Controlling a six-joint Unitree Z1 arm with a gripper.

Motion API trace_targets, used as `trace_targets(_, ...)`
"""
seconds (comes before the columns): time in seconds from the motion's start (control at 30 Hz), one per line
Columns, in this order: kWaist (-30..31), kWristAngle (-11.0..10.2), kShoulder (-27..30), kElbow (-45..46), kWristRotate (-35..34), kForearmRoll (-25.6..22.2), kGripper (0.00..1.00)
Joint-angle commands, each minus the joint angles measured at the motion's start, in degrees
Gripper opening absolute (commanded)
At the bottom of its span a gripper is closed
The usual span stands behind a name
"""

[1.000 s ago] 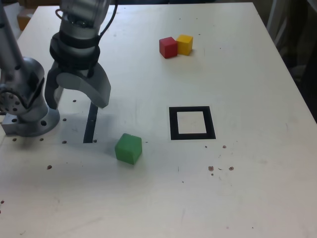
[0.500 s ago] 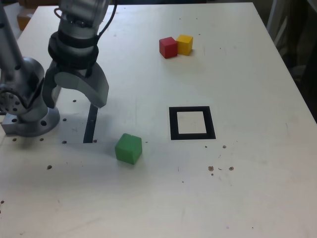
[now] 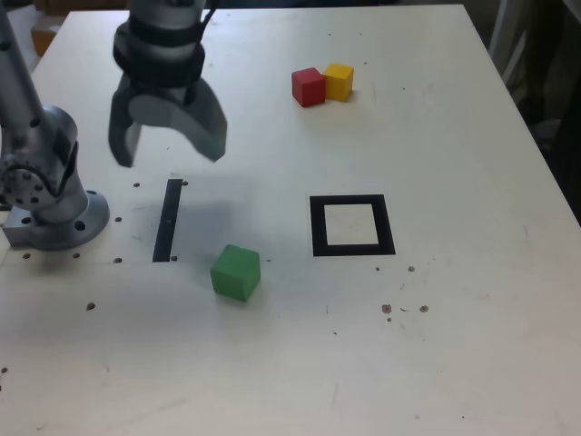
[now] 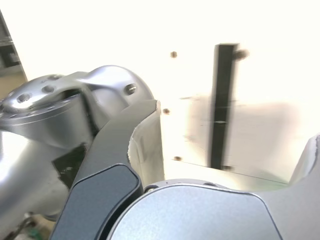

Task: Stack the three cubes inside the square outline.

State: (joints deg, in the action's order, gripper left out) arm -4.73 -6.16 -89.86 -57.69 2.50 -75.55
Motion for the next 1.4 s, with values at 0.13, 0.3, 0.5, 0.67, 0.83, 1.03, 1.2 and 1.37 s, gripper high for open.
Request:
trace_targets(0.13,-4.21,-0.2,-1.39,-5.94,6.59,-0.55,0.99)
trace_targets(0.3,-8.59,-1.51,-3.29,-12.16,12.52,-2.37,0.99)
trace_targets(0.5,-14.59,-5.31,-8.23,-21.9,23.8,-4.86,0.99)
trace_targets(0.67,-20.26,-9.52,-13.34,-29.74,35.38,-4.98,0.99)
trace_targets(0.83,-24.19,-11.55,-18.27,-33.88,44.13,-3.52,0.98)
trace_targets(1.03,-28.18,-12.2,-20.55,-35.86,53.57,-0.87,0.98)
trace_targets(1.2,-29.11,-12.17,-22.22,-35.96,59.04,0.94,0.96)
trace_targets(1.37,-29.69,-12.13,-24.1,-35.11,60.56,4.16,0.92)
